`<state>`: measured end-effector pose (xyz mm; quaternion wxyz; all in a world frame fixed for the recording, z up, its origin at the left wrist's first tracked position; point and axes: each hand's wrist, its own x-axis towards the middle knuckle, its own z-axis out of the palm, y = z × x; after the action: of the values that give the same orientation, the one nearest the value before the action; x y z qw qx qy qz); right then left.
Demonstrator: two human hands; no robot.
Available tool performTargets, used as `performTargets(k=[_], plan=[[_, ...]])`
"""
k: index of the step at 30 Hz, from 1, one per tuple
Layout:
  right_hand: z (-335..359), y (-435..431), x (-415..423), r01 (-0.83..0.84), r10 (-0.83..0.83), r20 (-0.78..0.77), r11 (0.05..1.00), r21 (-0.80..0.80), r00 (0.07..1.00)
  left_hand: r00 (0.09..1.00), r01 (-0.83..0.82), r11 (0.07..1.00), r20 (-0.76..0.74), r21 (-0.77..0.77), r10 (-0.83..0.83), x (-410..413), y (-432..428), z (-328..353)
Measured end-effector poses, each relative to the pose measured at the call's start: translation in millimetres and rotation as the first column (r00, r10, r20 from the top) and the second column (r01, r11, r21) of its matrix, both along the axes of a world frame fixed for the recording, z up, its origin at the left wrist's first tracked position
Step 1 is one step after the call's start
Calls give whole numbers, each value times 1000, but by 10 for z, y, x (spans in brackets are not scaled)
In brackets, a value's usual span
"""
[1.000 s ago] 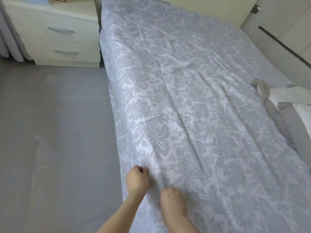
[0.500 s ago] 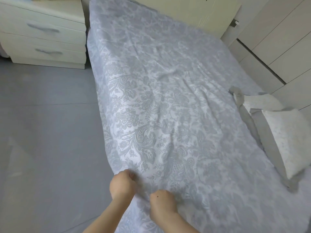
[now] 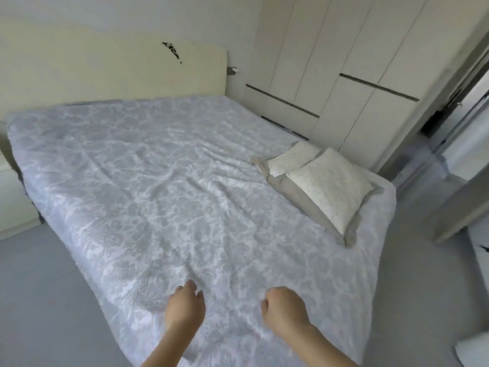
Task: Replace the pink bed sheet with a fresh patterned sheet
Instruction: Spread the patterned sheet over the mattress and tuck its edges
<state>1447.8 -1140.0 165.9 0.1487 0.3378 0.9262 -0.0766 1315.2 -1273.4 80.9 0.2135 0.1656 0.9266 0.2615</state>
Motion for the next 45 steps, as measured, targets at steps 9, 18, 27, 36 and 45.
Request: performTargets(k=[9,18,27,36,45], plan=[[1203,1556,1820,262,-239,-261,963,58,935,962,238,971,-141,9,-235,1064,1844,1440],[1546,3118,3488,298,-255,-355,952,73,899,972,234,963,-49,134,-230,2830,3789,1850],[1516,4365,4094,339,-323,-383,940,-28,865,995,89,981,18,172,-94,3328,4808,1776],[1360,6222,3998,326,-320,-393,944,-53,862,992,-54,989,120,140,38,2931,6533,1258],[1189,8490,3710,399,-411,-380,910,-115,828,976,-66,990,213,128,38,2701,8671,1245]])
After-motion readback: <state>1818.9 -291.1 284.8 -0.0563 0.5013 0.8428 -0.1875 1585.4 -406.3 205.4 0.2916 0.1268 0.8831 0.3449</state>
